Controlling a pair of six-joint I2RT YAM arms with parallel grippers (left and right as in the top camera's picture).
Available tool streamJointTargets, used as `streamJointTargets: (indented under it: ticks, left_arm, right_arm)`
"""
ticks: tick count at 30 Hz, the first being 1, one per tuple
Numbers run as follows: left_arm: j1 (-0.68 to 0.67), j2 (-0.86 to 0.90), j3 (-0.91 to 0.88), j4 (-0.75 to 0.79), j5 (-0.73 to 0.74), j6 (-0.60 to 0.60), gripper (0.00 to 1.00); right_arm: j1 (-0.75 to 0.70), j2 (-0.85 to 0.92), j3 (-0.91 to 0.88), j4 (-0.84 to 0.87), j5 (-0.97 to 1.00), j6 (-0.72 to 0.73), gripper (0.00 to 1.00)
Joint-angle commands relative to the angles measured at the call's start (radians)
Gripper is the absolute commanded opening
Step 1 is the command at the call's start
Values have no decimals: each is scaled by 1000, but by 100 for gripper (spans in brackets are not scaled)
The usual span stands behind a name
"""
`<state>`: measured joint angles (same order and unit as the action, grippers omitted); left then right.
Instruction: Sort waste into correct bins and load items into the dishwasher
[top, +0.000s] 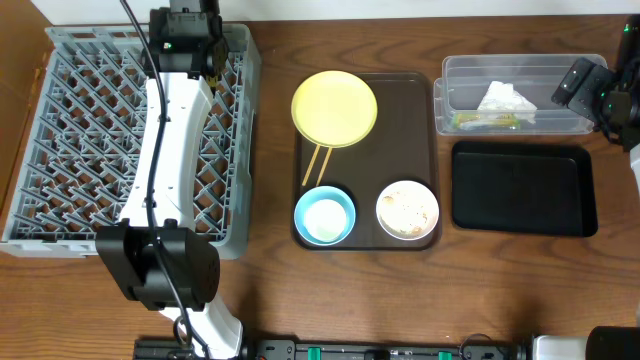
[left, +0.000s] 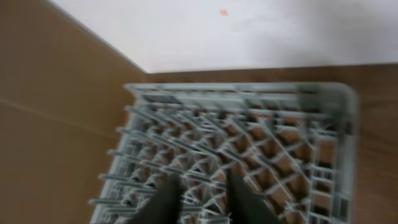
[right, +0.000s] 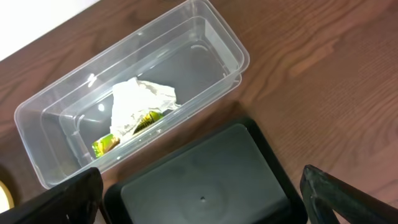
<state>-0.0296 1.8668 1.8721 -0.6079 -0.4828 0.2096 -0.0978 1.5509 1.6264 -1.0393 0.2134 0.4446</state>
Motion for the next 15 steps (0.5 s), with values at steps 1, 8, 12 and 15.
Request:
streamJointTargets:
  ticks: [1,8,12,15]
  left_arm:
    - [-1,2,-1,-42,251,-141,55]
    - [-11,8,-4,-166,729,-140,66]
    - [-18,16,-6,-196,687,-141,66]
    - [3,12,-6,-200,502,-261,68]
  right_arm:
    - [-8,-4,0,-1,6,11,99]
    - [-8,-4,0,-1,6,11,99]
    - [-8,-4,0,-1,6,11,99]
    - [-8,-4,0,-1,6,11,99]
